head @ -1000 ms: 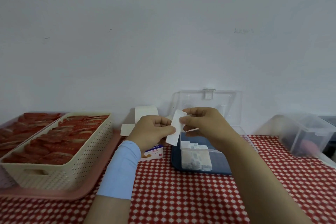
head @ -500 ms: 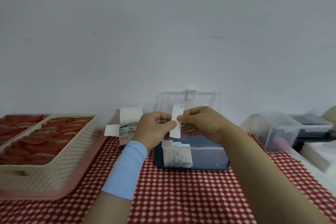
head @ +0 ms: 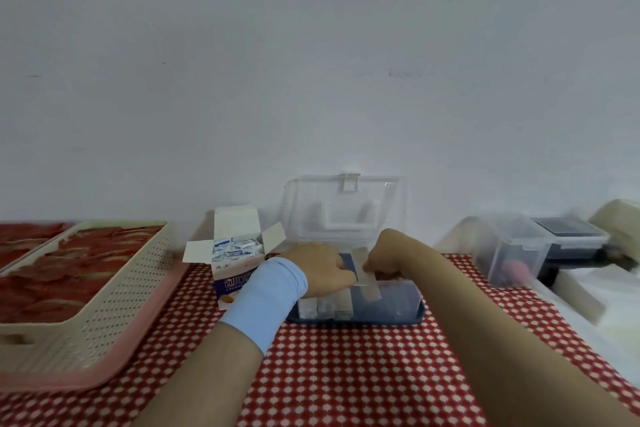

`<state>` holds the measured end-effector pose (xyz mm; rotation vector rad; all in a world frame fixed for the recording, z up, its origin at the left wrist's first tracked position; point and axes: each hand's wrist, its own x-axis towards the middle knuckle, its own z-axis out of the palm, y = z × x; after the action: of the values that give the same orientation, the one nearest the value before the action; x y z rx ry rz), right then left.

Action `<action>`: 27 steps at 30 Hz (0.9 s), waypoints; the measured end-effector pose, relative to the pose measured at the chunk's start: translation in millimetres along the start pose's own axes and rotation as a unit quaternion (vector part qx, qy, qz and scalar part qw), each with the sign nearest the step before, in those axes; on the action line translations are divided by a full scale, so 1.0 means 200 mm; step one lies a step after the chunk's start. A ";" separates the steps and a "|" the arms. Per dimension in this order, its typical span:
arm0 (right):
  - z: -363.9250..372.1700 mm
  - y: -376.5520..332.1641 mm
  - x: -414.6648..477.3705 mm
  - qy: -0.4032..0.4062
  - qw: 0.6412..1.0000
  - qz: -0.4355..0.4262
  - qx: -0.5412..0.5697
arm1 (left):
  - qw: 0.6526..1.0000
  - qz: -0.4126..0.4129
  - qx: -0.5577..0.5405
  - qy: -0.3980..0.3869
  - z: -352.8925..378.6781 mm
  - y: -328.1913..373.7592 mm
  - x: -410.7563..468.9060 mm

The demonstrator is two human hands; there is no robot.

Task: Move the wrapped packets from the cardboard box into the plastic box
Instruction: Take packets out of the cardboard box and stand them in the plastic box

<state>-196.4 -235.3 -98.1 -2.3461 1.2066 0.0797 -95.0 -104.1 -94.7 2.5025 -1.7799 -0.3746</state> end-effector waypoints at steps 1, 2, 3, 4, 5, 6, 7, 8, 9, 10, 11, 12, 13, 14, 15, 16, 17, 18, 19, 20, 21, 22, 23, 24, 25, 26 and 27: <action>0.01 -0.01 0.01 -0.009 0.999 0.002 -0.030 | 1.000 -0.002 0.006 -0.030 0.00 0.00 0.01; 0.01 -0.02 0.01 -0.017 0.999 0.008 -0.050 | 0.998 -0.003 0.017 -0.052 0.01 0.01 0.02; 0.02 -0.02 0.02 -0.030 0.998 0.018 -0.055 | 0.997 -0.003 0.034 -0.067 0.02 0.01 0.02; 0.02 -0.03 0.03 -0.050 0.997 0.035 -0.051 | 0.996 -0.002 0.052 -0.077 0.02 0.01 0.03; 0.02 -0.04 0.02 -0.073 0.995 0.054 -0.044 | 0.994 -0.002 0.070 -0.085 0.03 0.02 0.03; 0.03 -0.05 0.02 -0.095 0.992 0.069 -0.049 | 0.992 0.000 0.089 -0.088 0.03 0.03 0.03; 0.03 -0.05 0.02 -0.108 0.990 0.076 -0.057 | 0.991 0.001 0.107 -0.086 0.03 0.03 0.03; 0.03 -0.06 0.03 -0.118 0.988 0.080 -0.065 | 0.989 0.000 0.122 -0.085 0.04 0.03 0.03; 0.03 -0.06 0.03 -0.128 0.986 0.086 -0.067 | 0.988 -0.001 0.131 -0.084 0.04 0.03 0.04; 0.04 -0.06 0.04 -0.139 0.983 0.095 -0.067 | 0.987 0.001 0.136 -0.083 0.04 0.03 0.04; 0.04 -0.05 0.04 -0.148 0.981 0.099 -0.070 | 0.987 0.003 0.138 -0.080 0.04 0.03 0.05; 0.05 -0.05 0.04 -0.152 0.980 0.099 -0.078 | 0.987 0.005 0.140 -0.079 0.05 0.03 0.05; 0.05 -0.05 0.05 -0.145 0.982 0.089 -0.084 | 0.987 0.007 0.142 -0.078 0.05 0.03 0.05; 0.05 -0.06 0.05 -0.135 0.984 0.077 -0.081 | 0.987 0.011 0.143 -0.078 0.06 0.02 0.05; 0.05 -0.06 0.05 -0.121 0.987 0.064 -0.087 | 0.987 0.014 0.143 -0.076 0.06 0.02 0.06; 0.04 -0.06 0.04 -0.113 0.986 0.059 -0.105 | 0.987 0.017 0.142 -0.074 0.07 0.02 0.06; 0.03 -0.06 0.04 -0.114 0.984 0.056 -0.122 | 0.988 0.020 0.139 -0.071 0.07 0.01 0.06; 0.03 -0.06 0.03 -0.114 0.984 0.057 -0.123 | 0.988 0.024 0.136 -0.069 0.07 0.01 0.07; 0.03 -0.05 0.04 -0.118 0.985 0.050 -0.119 | 0.988 0.028 0.134 -0.067 0.08 0.01 0.07; 0.03 -0.05 0.04 -0.115 0.989 0.045 -0.086 | 0.988 0.032 0.134 -0.066 0.08 0.00 0.07; 0.03 -0.05 0.03 -0.106 0.992 0.051 -0.036 | 0.988 0.034 0.134 -0.064 0.08 0.00 0.07; 0.02 -0.06 0.03 -0.097 0.993 0.060 0.004 | 0.988 0.036 0.136 -0.062 0.08 0.00 0.07; 0.02 -0.05 0.03 -0.098 0.992 0.075 0.022 | 0.987 0.039 0.140 -0.062 0.08 0.00 0.07; 0.02 -0.05 0.03 -0.118 0.988 0.097 0.027 | 0.987 0.043 0.144 -0.063 0.08 0.00 0.07; 0.02 -0.05 0.02 -0.140 0.981 0.127 0.034 | 0.986 0.047 0.147 -0.063 0.07 0.00 0.06; 0.02 -0.05 0.02 -0.158 0.975 0.152 0.045 | 0.986 0.051 0.149 -0.060 0.07 0.00 0.06; 0.02 -0.05 0.02 -0.163 0.972 0.162 0.049 | 0.986 0.054 0.150 -0.057 0.07 0.00 0.06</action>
<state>-185.7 -230.7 -97.8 -1.9374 1.3738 0.4848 -95.3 -114.0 -110.6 2.6062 -2.1529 -0.2660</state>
